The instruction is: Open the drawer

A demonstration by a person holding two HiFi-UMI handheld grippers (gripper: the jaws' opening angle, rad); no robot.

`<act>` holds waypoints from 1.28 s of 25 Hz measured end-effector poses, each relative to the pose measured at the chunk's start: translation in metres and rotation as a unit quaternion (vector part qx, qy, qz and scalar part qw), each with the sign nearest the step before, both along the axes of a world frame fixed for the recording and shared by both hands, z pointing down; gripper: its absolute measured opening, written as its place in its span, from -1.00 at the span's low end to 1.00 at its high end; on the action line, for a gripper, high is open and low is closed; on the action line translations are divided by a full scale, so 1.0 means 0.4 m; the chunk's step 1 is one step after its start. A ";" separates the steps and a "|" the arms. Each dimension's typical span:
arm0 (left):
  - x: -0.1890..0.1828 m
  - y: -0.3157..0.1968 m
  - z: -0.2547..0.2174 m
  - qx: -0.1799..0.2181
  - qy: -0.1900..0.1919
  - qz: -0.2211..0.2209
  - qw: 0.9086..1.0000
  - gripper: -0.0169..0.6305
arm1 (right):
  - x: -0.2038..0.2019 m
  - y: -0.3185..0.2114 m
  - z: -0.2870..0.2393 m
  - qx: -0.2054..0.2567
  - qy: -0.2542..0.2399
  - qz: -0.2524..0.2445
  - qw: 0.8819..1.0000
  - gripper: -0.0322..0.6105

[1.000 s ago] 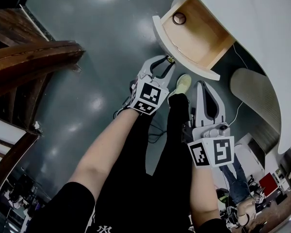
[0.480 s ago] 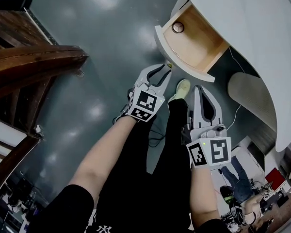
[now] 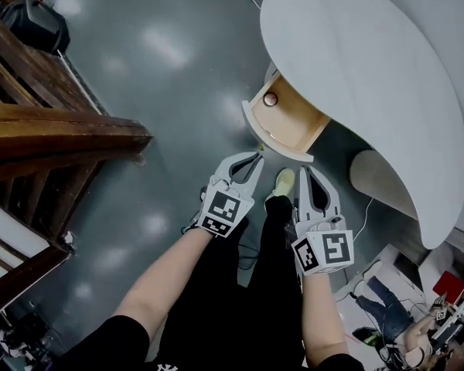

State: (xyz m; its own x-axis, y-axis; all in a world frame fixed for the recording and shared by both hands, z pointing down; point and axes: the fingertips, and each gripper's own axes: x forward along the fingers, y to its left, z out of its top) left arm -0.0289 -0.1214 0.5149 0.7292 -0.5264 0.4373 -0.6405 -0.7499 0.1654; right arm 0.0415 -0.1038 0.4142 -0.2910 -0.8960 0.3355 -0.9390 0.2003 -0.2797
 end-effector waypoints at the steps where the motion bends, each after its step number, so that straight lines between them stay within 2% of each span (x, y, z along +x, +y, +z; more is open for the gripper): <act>1: 0.003 0.001 -0.034 0.003 0.003 0.001 1.000 -0.87 | 0.002 0.000 -0.018 0.002 0.001 0.000 1.000 -0.85; 7: 0.014 0.019 -0.223 0.013 0.030 -0.004 0.999 -0.91 | 0.018 0.011 -0.126 0.018 0.006 0.003 1.000 -0.85; 11: 0.021 -0.004 -0.348 0.027 0.041 0.000 0.999 -0.92 | 0.015 -0.021 -0.215 0.036 0.012 -0.003 0.999 -0.85; 17: 0.038 -0.034 -0.505 0.036 0.071 -0.018 0.997 -0.92 | 0.044 -0.047 -0.335 0.073 0.023 -0.007 0.997 -0.85; 24: 0.093 -0.040 -0.644 0.060 0.091 -0.013 0.994 -0.92 | 0.106 -0.054 -0.440 0.098 0.028 -0.006 0.995 -0.85; 32: 0.112 -0.052 -0.766 0.079 0.109 -0.002 0.991 -0.92 | 0.110 -0.068 -0.541 0.117 0.037 -0.010 0.992 -0.86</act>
